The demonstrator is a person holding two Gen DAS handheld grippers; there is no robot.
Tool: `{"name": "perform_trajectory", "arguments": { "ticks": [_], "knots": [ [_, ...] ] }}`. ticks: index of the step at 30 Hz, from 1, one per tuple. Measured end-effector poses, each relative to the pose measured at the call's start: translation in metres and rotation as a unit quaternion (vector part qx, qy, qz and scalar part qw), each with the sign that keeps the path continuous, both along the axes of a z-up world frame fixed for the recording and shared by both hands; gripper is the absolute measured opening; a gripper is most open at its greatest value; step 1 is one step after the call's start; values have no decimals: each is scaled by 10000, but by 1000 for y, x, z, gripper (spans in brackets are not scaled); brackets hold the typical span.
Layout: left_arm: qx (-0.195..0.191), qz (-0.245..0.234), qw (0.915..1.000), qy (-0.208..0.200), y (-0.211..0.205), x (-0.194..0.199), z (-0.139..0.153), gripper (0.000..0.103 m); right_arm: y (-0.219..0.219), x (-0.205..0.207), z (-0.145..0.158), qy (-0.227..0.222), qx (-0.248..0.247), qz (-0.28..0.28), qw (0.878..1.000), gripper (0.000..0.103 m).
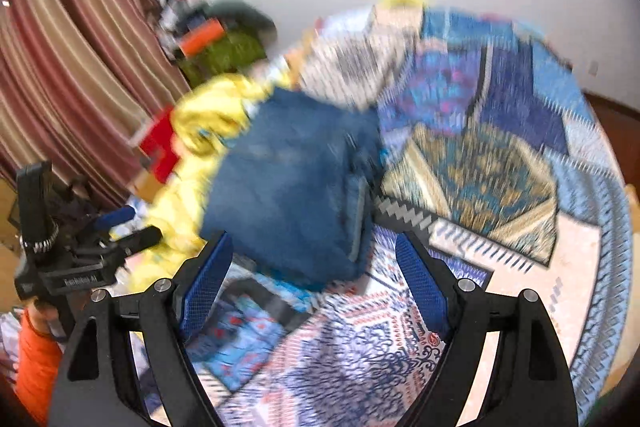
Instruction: Fold large clothes
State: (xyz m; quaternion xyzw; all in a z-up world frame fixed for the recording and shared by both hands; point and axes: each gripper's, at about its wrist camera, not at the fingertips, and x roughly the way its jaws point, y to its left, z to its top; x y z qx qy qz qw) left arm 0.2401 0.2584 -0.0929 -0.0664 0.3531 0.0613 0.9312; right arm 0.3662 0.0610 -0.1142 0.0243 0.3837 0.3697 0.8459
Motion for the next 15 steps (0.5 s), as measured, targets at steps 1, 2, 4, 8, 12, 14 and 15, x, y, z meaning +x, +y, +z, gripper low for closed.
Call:
{"name": "perform_trajectory", "arguments": {
  "ticks": [1, 2, 4, 8, 12, 14, 15],
  "knots": [
    [59, -19, 9998, -211, -5, -9, 15, 96, -5, -11, 18, -173, 165, -7, 9997, 81],
    [110, -48, 9990, -436, -10, -17, 30, 96, -9, -21, 29, -302, 266, -16, 9992, 81],
    [210, -129, 9946, -1011, -23, -44, 65, 96, -15, -44, 57, -676, 496, -27, 9965, 81],
    [397, -134, 9785, -2021, -48, -100, 117, 96, -33, -99, 102, -1482, 1008, -27, 9838, 81],
    [695, -44, 9584, -2768, -74, -151, 141, 96, -46, -147, 126, -2057, 1338, -35, 9694, 81],
    [808, -3, 9514, -2973, -84, -168, 144, 96, -51, -168, 130, -2297, 1458, -85, 9622, 81],
    [864, 26, 9483, -3055, -90, -176, 143, 96, -52, -175, 130, -2368, 1484, -99, 9601, 81]
  ]
}}
